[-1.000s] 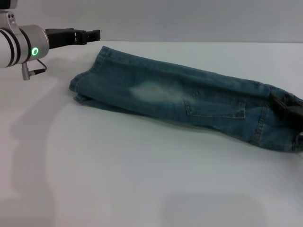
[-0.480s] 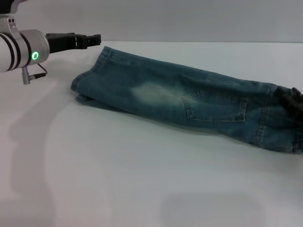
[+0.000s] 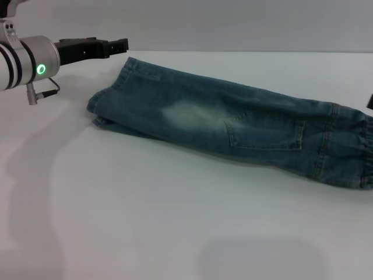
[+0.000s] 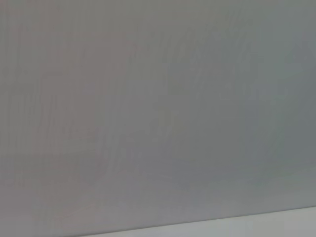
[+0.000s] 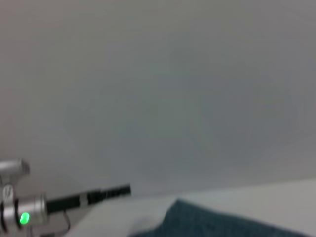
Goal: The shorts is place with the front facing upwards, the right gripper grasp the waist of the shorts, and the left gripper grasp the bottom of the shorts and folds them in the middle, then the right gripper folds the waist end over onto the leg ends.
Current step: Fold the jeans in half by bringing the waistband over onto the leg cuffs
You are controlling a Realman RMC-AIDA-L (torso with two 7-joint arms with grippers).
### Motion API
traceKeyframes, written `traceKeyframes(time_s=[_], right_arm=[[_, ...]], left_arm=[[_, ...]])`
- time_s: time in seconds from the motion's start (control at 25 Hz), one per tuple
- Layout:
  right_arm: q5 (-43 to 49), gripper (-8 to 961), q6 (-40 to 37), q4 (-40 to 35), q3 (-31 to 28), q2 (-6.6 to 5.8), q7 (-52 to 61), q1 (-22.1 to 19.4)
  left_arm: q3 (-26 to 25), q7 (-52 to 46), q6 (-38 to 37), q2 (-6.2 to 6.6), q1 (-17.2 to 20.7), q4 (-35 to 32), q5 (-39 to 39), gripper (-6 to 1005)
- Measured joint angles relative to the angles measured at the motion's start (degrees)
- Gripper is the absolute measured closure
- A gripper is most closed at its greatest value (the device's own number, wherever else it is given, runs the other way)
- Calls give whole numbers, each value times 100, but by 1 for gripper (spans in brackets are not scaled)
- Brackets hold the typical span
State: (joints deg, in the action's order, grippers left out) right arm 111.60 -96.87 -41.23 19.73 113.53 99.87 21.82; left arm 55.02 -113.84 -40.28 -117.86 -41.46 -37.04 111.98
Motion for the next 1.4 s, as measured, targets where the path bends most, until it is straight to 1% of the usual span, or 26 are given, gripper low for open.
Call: traceKeyframes(time_s=[0.12,0.2,0.24,0.36,0.52,0.68,0.84,1.08,1.2,1.4], right_arm=[[592,418,-378,-776,40,-206,955,193],[1237,418,-568,-1228,44,-344,1499,400],[1476,417,-614,-1358,45,-387,1648,472],[2627,417,-695,-1576,48,-559,2064,894],[3728,417,-712,-1497,52,-679,2195,1354],[4493,417,-704,-1250,204,-749,2255,1659],[4823,417,-566,-1166,576,-711,2321,1706],[4880,417,-137,-931,970,-657,2508,1667],[4890,417,95,-768,1044,-594,2539,1663],[4889,417,410,-618,1193,-437,2509,1664]], left_arm=[[0,52,-32,-3,5,-2,-10,154],[0,67,-68,-10,12,-2,-25,153],[0,69,-77,-11,15,-2,-34,153],[-2,151,-126,-17,29,-1,-117,153],[-2,370,-178,-18,43,34,-350,154],[-1,524,-200,-18,75,40,-575,154],[0,631,-209,-19,85,35,-651,155],[0,777,-214,-19,82,42,-812,155],[0,859,-219,-18,61,40,-881,154],[0,909,-224,-17,27,44,-902,154]])
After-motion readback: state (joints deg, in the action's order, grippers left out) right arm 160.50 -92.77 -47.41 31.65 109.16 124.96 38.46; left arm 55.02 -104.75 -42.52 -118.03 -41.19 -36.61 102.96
